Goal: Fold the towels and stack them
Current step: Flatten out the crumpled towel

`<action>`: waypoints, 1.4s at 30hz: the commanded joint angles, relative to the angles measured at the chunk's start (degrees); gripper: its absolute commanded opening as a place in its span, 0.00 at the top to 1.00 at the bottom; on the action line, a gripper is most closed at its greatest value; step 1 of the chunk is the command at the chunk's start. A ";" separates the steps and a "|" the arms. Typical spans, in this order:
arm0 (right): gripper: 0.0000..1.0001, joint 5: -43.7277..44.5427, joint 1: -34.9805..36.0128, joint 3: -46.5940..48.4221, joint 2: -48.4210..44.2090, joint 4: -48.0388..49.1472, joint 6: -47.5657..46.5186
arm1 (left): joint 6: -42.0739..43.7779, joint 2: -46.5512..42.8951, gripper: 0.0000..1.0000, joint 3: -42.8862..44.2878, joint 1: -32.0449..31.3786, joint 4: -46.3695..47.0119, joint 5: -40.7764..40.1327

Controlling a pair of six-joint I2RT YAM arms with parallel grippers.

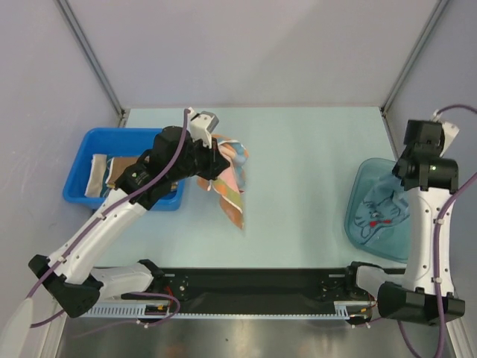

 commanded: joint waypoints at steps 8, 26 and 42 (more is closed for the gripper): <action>0.28 -7.51 -7.90 -14.55 -0.37 11.97 4.94 | -1.95 10.15 0.91 1.07 0.69 8.94 2.56; 0.41 -33.07 30.93 -12.24 26.42 40.31 0.13 | 1.38 21.34 0.35 -2.68 2.27 3.22 -5.43; 0.50 -46.35 32.09 -9.42 43.40 45.71 -2.00 | 11.13 36.18 0.41 -3.94 1.13 18.61 -3.49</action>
